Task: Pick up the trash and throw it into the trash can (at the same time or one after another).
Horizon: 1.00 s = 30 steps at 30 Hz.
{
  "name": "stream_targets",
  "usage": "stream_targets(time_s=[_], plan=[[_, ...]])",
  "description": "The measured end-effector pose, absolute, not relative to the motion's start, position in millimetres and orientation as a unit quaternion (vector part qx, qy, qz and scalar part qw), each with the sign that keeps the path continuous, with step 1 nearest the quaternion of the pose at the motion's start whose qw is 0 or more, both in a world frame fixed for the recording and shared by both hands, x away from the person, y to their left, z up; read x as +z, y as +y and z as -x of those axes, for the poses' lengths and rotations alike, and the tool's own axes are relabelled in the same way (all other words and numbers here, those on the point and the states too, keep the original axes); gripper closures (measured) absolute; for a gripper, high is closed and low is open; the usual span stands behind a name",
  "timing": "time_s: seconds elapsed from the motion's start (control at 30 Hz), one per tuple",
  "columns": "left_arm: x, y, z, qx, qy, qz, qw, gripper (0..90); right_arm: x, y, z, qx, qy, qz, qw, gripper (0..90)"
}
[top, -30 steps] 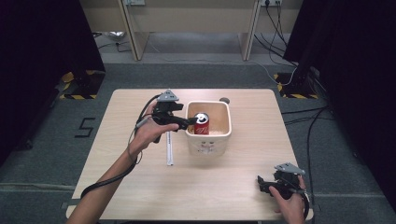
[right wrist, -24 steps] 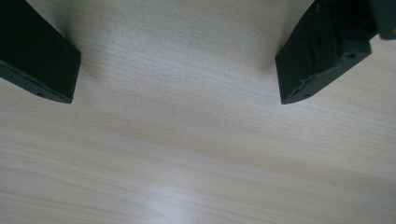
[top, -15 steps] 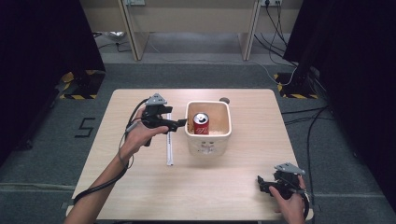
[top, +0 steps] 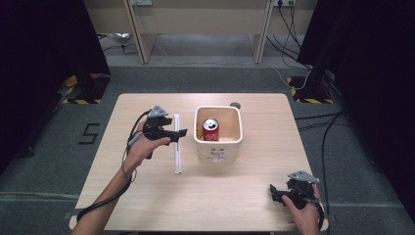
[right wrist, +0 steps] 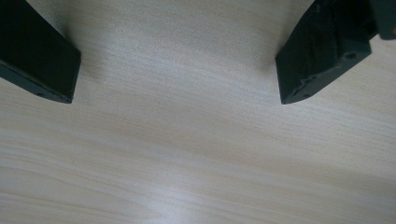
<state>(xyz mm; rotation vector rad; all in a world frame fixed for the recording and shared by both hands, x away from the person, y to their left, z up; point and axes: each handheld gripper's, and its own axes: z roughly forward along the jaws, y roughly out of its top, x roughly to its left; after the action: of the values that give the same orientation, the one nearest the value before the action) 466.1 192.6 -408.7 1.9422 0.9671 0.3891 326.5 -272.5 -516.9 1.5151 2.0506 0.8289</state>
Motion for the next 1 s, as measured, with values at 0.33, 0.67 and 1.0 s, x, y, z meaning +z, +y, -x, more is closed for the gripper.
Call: stream_targets(time_s=[0.33, 0.67, 1.0], plan=[[-440.2, 199.1, -470.8, 0.155, 0.416, -0.784, 0.434, 23.2, -516.9, -272.5, -326.6, 0.301, 0.745, -0.55, 0.228, 0.2], [-472.3, 198.4, -476.9, 0.157, 0.435, -0.787, 0.407, 24.0, -516.8, -272.5, -326.5, 0.301, 0.745, -0.55, 0.228, 0.2], [-492.7, 203.2, -483.5, 0.15, 0.456, -0.789, 0.384, 29.4, -516.8, -272.3, -326.5, 0.301, 0.744, -0.551, 0.228, 0.2]])
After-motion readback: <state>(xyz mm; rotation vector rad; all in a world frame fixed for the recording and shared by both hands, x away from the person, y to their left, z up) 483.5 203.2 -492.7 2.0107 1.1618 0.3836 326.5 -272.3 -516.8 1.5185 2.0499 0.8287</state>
